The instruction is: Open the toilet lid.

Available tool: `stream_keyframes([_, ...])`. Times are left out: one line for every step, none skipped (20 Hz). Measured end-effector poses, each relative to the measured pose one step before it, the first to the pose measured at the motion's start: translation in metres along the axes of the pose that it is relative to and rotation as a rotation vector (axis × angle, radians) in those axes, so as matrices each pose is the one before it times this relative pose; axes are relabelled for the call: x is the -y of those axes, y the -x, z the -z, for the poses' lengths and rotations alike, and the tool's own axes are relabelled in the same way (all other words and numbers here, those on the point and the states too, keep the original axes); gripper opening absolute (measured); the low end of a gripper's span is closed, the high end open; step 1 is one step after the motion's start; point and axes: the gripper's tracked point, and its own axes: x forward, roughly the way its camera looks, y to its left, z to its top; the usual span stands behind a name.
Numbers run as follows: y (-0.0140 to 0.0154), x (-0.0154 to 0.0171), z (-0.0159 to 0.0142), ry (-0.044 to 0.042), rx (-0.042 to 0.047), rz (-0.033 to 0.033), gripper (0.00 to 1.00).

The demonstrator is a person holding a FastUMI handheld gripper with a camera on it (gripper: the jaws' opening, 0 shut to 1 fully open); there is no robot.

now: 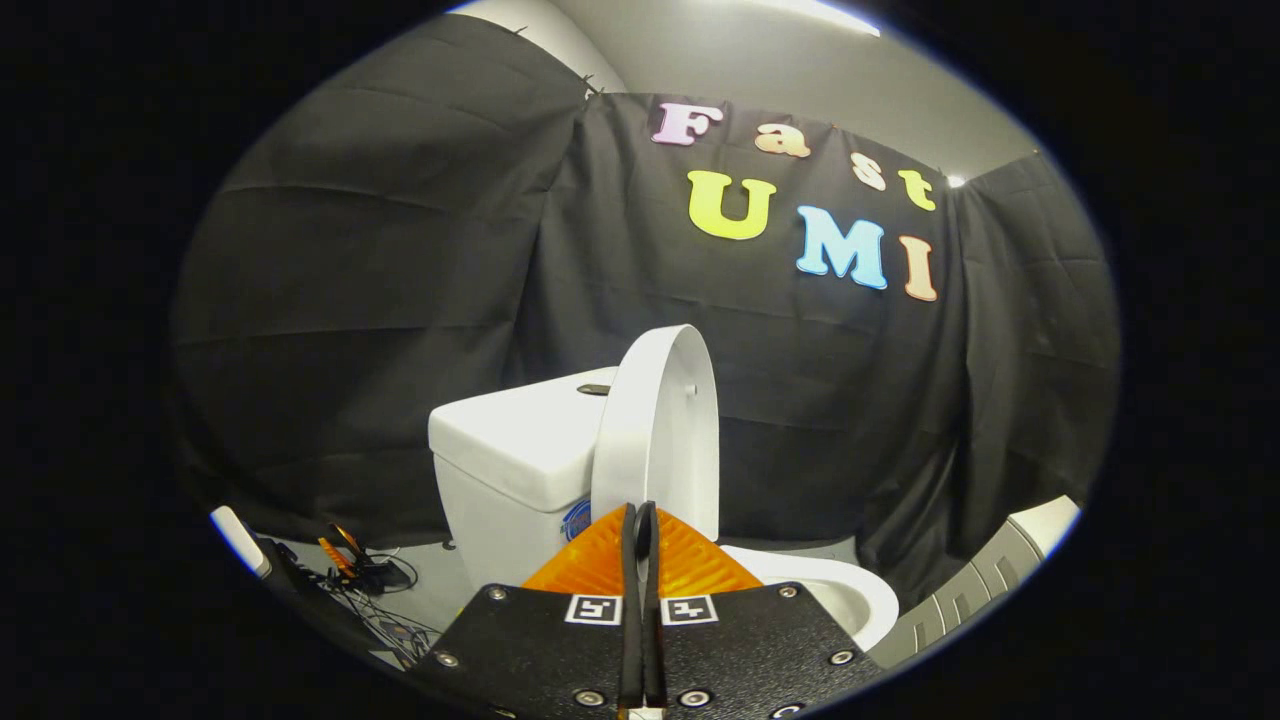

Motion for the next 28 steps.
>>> stream_keyframes([-0.00155, -0.00534, 0.00471, -0.01218, -0.00863, -0.02983, 0.06])
stream_keyframes([0.00073, 0.00308, 0.00423, -0.00007, -0.00071, -0.00009, 0.14])
stream_keyframes([0.00877, 0.00604, -0.00392, -0.00164, 0.00264, 0.00864, 0.31])
stream_keyframes([0.00579, 0.00390, -0.00306, 0.00149, 0.00719, 0.00267, 0.49])
stream_keyframes([0.00251, 0.00333, -0.00125, -0.00523, 0.01018, 0.00493, 0.66])
stream_keyframes([0.00673, 0.00570, -0.00357, -0.01278, 0.01425, 0.00846, 0.84])
stream_keyframes([0.00508, 0.00585, -0.00427, -0.01747, 0.01747, 0.00469, 0.95])
stream_keyframes([0.00642, 0.00678, -0.00714, -0.01854, 0.01707, 0.00424, 0.95])
stream_keyframes([0.00534, 0.00753, -0.00756, -0.01802, 0.01618, 0.00412, 0.95])
stream_keyframes([0.00623, 0.00831, -0.00790, -0.01693, 0.01547, 0.00025, 0.95])
stream_keyframes([0.00568, 0.00860, -0.00806, -0.01547, 0.01697, -0.00082, 0.95])
stream_keyframes([0.00693, 0.01037, -0.00785, -0.00868, 0.01358, 0.00100, 0.95])
stream_keyframes([0.00608, 0.01138, -0.00704, -0.00297, 0.01516, -0.00017, 0.95])
stream_keyframes([0.00655, 0.01174, -0.00795, 0.00180, 0.01628, 0.00745, 0.95])
stream_keyframes([0.00569, 0.01193, -0.00673, 0.00041, 0.01567, 0.00611, 0.95])
stream_keyframes([0.00571, 0.00993, -0.00508, 0.00095, 0.01088, 0.00473, 0.95])
stream_keyframes([0.00437, 0.01006, -0.00226, -0.00159, 0.00736, 0.00846, 0.95])
stream_keyframes([0.00474, 0.00935, -0.00307, -0.00384, 0.00402, 0.00543, 0.95])
stream_keyframes([0.00454, 0.00824, -0.00232, -0.00472, 0.00515, 0.00614, 0.95])
stream_keyframes([0.00460, 0.00922, -0.00266, -0.00182, 0.00437, 0.00831, 0.95])
stream_keyframes([0.00445, 0.01015, -0.00377, -0.00143, 0.00415, 0.00914, 0.95])
stream_keyframes([0.00488, 0.01136, -0.00329, -0.00216, 0.00464, 0.01293, 0.95])
stream_keyframes([0.00610, 0.01185, -0.00245, -0.00861, 0.00478, 0.01178, 0.95])
stream_keyframes([0.00576, 0.01119, -0.00402, -0.01337, 0.00761, 0.00792, 0.95])
stream_keyframes([0.00687, 0.01111, -0.00299, -0.01110, 0.00911, 0.01104, 0.95])
stream_keyframes([0.00674, 0.01305, -0.00532, -0.00489, 0.01059, 0.01437, 0.95])
stream_keyframes([0.00576, 0.01245, -0.00467, -0.00615, 0.00966, 0.01248, 0.95])
stream_keyframes([0.00425, 0.01144, -0.00390, -0.00796, 0.00552, 0.01154, 0.95])
